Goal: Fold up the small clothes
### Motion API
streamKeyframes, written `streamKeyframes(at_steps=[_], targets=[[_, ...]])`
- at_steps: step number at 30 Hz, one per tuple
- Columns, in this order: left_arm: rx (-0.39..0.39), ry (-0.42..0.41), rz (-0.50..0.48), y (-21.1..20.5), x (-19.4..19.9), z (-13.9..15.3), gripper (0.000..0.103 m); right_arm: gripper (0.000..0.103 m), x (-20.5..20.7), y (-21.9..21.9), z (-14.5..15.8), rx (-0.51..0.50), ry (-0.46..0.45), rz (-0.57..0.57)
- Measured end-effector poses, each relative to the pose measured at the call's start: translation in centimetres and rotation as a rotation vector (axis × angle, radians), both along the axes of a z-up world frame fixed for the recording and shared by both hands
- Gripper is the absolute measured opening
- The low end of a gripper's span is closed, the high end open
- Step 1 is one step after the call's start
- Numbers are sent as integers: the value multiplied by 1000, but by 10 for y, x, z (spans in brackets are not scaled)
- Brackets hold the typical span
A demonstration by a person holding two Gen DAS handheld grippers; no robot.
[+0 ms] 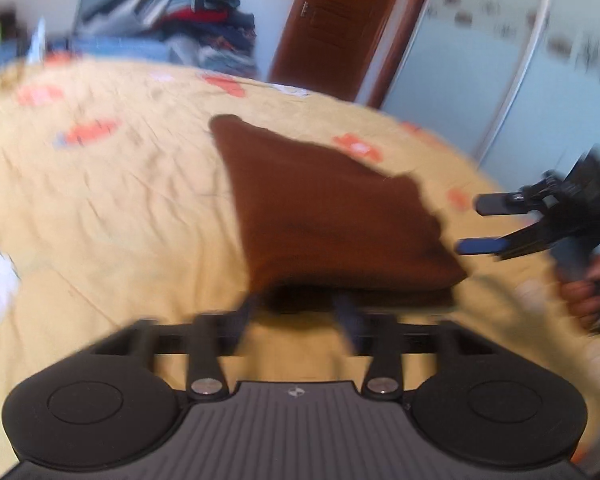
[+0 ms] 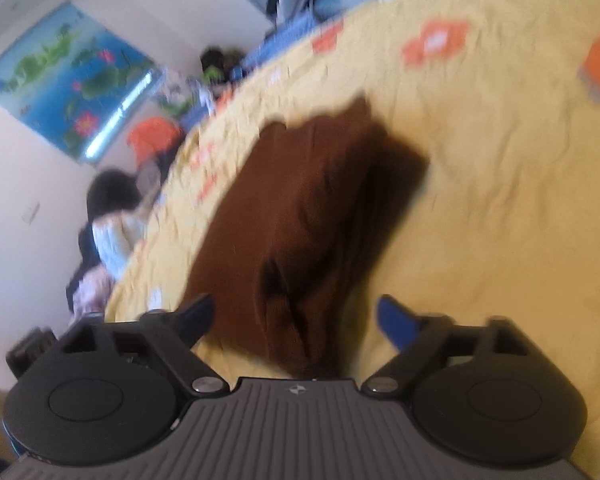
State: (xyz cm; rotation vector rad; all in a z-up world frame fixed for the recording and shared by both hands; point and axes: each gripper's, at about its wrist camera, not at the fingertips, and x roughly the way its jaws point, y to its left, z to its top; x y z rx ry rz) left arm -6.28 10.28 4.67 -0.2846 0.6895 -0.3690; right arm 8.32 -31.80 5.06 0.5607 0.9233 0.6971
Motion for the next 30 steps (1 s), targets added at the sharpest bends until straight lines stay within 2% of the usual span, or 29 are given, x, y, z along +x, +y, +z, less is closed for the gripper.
streamKeyframes(at_steps=[2,5,7,8,9,10,11,12,14,16,17,18,20,21,22,24,26,30], targets=[[-119,-25,60,12,4,5,94,100,13,-12,8,37,-20,-52],[-244,33,112,15,39,3,94,100,53,-16,0,52,24,-115],[-249,111,130,7,68,-11,93,97,83,-7,-14,48,86,-138],[-249,156,128,3,81,-20,87,89,95,2,-20,32,104,-134],[-243,198,136,-1,91,-28,63,74,105,11,-26,18,116,-119],[-223,188,147,-4,93,-28,59,55,112,19,-30,-9,102,-100],[-215,196,140,-8,97,-27,59,29,116,27,-32,-67,86,-75],[-214,207,135,-9,98,-26,60,28,119,30,-33,-89,67,-63],[-196,208,121,-12,98,-25,60,27,122,21,-36,-63,81,-84],[-197,203,118,-10,96,-26,61,38,116,12,-36,-39,88,-113],[-205,203,119,-10,95,-26,61,55,108,10,-33,-28,96,-124],[-211,205,121,-8,97,-27,61,79,99,7,-29,-19,99,-124],[-215,204,121,-7,96,-28,61,103,75,2,-18,2,63,-121],[-212,200,119,-7,96,-28,62,103,64,-1,-15,25,50,-115],[-206,195,117,-8,96,-28,62,103,56,0,-16,44,77,-83],[-189,188,116,-10,98,-28,63,103,45,7,-23,9,141,-40],[-171,184,114,-14,98,-26,65,103,36,17,-23,-19,106,-1],[-120,177,113,-22,99,-23,67,103,38,34,-23,-5,103,39]])
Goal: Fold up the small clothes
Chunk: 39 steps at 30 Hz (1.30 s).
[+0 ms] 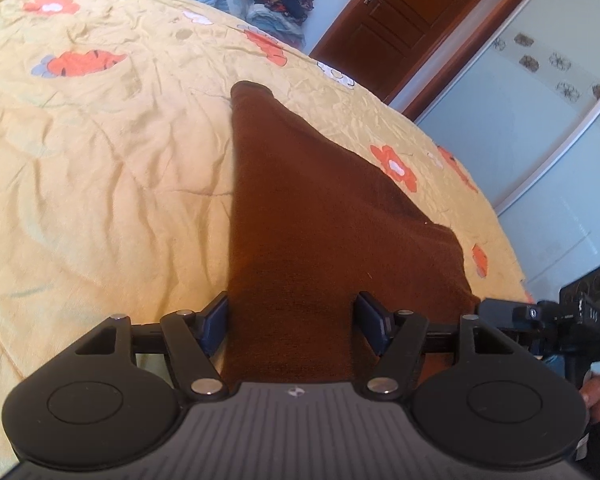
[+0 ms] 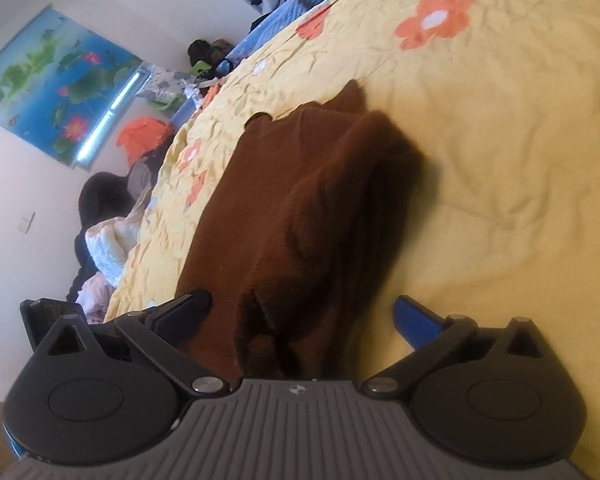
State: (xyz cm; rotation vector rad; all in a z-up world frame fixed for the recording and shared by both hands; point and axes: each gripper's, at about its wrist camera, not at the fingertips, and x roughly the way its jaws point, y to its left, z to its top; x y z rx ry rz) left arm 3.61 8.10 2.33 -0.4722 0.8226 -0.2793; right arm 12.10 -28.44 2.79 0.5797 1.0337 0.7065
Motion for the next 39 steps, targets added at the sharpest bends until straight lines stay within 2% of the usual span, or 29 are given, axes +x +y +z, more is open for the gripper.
streamKeyframes(at_steps=[4,7,8,9,10,11,13,16,17,19,20,21,22,23,24,26,28,31,33,34,36,39], targets=[[30,-7,-5,-5,1,1,69,102,4,19,7,-67,-38,40],[64,-10,-13,-9,2,2,68,90,3,28,12,-149,-89,77],[84,-9,-17,-11,2,2,60,76,2,30,13,-179,-108,82],[91,-4,-24,-12,2,2,48,52,1,29,13,-206,-117,79],[76,4,-31,-11,2,3,43,45,3,25,11,-204,-101,80],[53,13,-34,-8,0,5,36,40,5,19,7,-169,-77,79],[49,23,-43,-7,-6,11,33,34,-1,13,6,-151,-66,84],[118,8,-60,-9,-19,10,32,32,-19,4,13,-146,-93,80],[148,7,-60,-10,-20,4,37,31,-22,1,10,-148,-94,74],[165,-37,-49,-11,-26,2,43,32,-26,-2,-1,-139,-98,54],[182,-45,-37,-12,-31,6,52,39,-29,-5,-4,-107,-103,33],[209,-60,-22,-14,-37,10,66,50,-31,-7,-4,-88,-96,8],[250,-97,-11,-16,-47,16,72,57,-36,-9,-1,-82,-94,-21],[308,-149,-4,-19,-60,21,78,74,-44,-11,5,-92,-113,-57],[363,-195,4,-22,-72,24,82,90,-55,-13,12,-116,-150,-89],[447,-233,10,-31,-93,24,83,102,-81,-15,24,-196,-237,-126],[489,-205,-3,-40,-103,16,83,103,-103,-12,29,-304,-285,-139],[531,-125,7,-53,-103,-2,83,103,-123,0,23,-465,-282,-140],[534,-129,53,-56,-102,-5,92,103,-128,12,12,-535,-255,-135],[529,-117,53,-58,-99,-6,93,103,-133,19,10,-575,-276,-158],[536,-123,51,-60,-97,-10,103,103,-133,35,7,-638,-279,-205],[531,-135,57,-62,-95,-13,103,103,-128,56,1,-700,-294,-285]])
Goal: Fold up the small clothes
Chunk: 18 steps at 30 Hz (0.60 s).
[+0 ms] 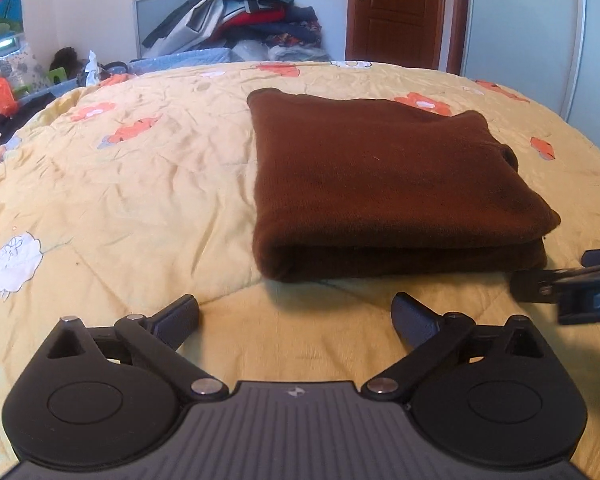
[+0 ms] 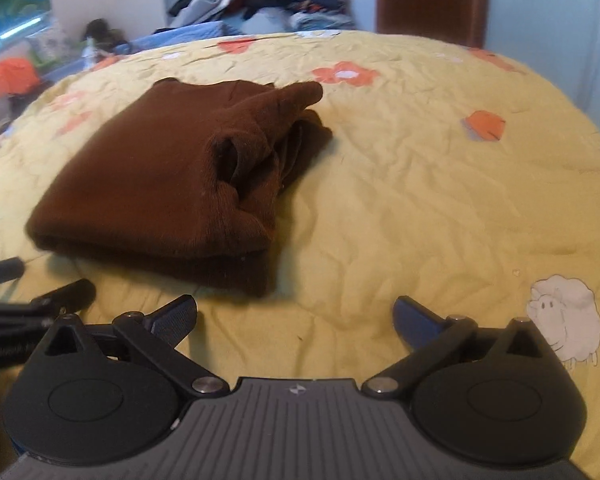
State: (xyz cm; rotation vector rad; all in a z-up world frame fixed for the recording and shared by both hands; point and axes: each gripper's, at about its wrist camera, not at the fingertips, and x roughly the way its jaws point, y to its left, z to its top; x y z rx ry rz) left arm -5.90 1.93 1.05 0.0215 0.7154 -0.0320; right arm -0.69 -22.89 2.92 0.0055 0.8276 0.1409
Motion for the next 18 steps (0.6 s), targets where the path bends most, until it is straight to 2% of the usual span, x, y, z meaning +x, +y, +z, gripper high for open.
streamKeyframes(at_steps=[2,7,18], targets=[[-2,-1,-2,0,0,0,103,103,3,15,-5,-55,-19,-7],[-4,-4,-3,-1,-1,0,103,103,-1,24,-16,-38,-131,-50],[-6,-4,-6,0,-1,0,103,103,4,23,-16,-37,-133,-48]])
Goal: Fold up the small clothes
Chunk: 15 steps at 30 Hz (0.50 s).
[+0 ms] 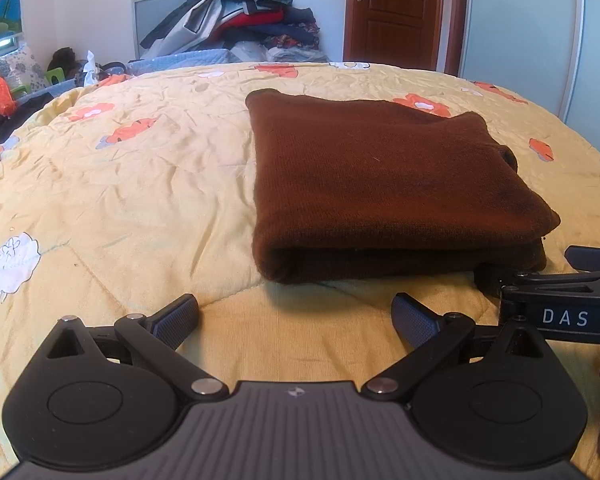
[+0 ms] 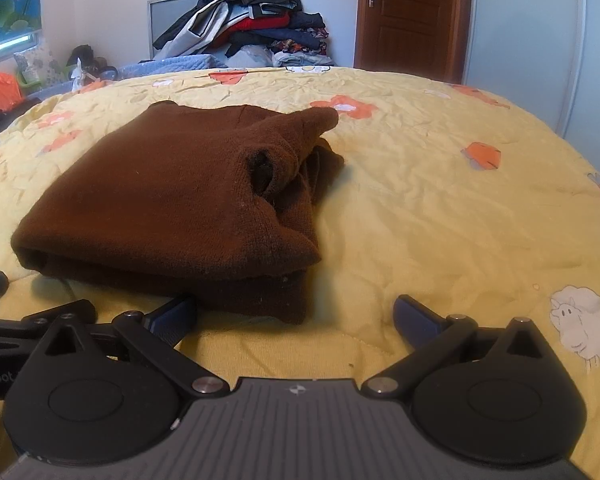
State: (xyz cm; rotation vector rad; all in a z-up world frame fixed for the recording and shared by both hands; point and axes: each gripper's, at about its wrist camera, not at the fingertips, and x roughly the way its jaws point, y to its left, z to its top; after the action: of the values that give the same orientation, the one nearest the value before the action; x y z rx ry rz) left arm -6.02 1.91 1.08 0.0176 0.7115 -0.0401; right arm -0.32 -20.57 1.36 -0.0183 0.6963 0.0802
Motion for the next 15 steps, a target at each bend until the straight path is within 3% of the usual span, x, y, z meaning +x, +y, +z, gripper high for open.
streamKeyframes(at_steps=[10,15], targets=[[-4,7,12,0,2,2,103,103,-4,2,1,-2,5,-4],[-44,5,73,4,8,3,103,103,-7,3,1,0,7,-11]])
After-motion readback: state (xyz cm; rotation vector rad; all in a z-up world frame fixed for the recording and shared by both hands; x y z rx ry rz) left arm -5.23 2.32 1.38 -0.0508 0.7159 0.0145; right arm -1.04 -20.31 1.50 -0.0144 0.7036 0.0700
